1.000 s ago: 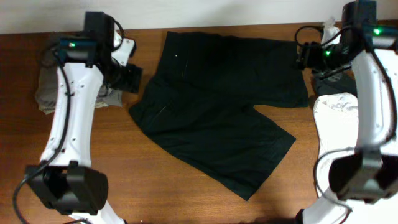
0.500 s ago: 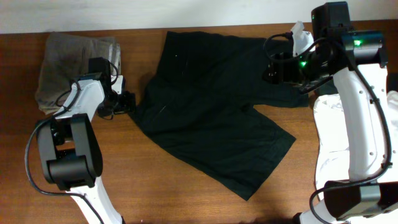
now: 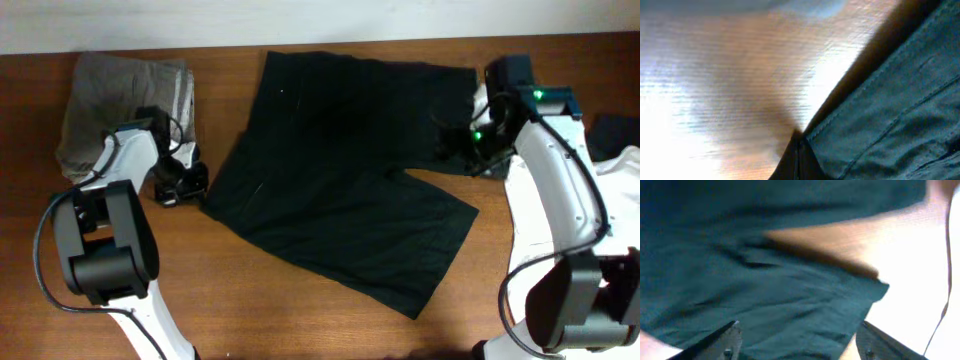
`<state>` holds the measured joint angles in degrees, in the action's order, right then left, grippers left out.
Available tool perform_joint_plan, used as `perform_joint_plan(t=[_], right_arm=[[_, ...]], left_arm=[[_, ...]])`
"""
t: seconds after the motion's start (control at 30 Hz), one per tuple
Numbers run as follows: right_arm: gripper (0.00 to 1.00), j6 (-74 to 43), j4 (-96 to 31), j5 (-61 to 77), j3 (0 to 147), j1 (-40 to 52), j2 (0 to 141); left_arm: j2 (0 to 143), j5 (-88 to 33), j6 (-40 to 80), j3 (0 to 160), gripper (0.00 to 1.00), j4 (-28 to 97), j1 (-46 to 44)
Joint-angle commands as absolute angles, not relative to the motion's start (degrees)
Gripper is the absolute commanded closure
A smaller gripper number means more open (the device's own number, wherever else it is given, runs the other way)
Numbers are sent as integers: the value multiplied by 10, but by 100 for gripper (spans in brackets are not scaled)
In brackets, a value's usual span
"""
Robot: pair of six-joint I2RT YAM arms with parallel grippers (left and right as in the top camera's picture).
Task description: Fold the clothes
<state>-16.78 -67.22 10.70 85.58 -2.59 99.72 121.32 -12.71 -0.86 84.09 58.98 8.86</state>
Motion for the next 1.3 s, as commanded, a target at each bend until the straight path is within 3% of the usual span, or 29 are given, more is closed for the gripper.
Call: perform_joint_plan(t=[0.0, 0.07, 0.17, 0.3, 0.4, 0.47, 0.6, 0.63, 0.67, 0.7, 0.87, 1.03, 1.13, 1.2, 1.27], right_arm=[[25, -207, -629, 123, 747, -54, 1002], [20, -207, -601, 122, 694, -58, 1006], [20, -237, -528, 103, 622, -62, 1007], [47, -277, -397, 65, 549, -62, 1007], [76, -295, -303, 41, 505, -62, 1008], [82, -295, -262, -17, 499, -62, 1010], [85, -282, -158, -78, 510, -78, 1010], [78, -256, -154, -67, 526, -84, 1010], [41, -220, -174, -43, 542, -87, 1008], [30, -209, -209, -22, 560, -89, 1004], [25, -195, -378, 73, 630, -91, 937], [17, -195, -498, 151, 633, -90, 778], [15, -200, -588, 161, 632, -90, 749], [15, -200, -625, 161, 631, -90, 761], [15, -200, -635, 161, 623, -90, 774]], left_arm=[[1230, -116, -13, 835, 100, 625, 117], [1230, -117, -13, 835, 100, 635, 121], [1230, -118, -13, 835, 100, 649, 120], [1227, -117, -13, 835, 99, 661, 120], [1208, -117, -13, 836, 100, 660, 121], [1190, -118, -13, 836, 99, 654, 121], [1137, -136, -13, 836, 78, 637, 121], [1126, -142, -13, 836, 75, 635, 121], [1121, -142, -13, 836, 74, 635, 120], [1120, -143, -13, 836, 73, 638, 119], [1120, -144, -13, 831, 72, 674, 96], [1120, -143, 1, 750, 54, 640, 81], [1120, -189, 9, 698, 51, 595, 81], [1120, -193, 18, 677, 56, 574, 81], [1120, -193, 29, 665, 75, 548, 81]])
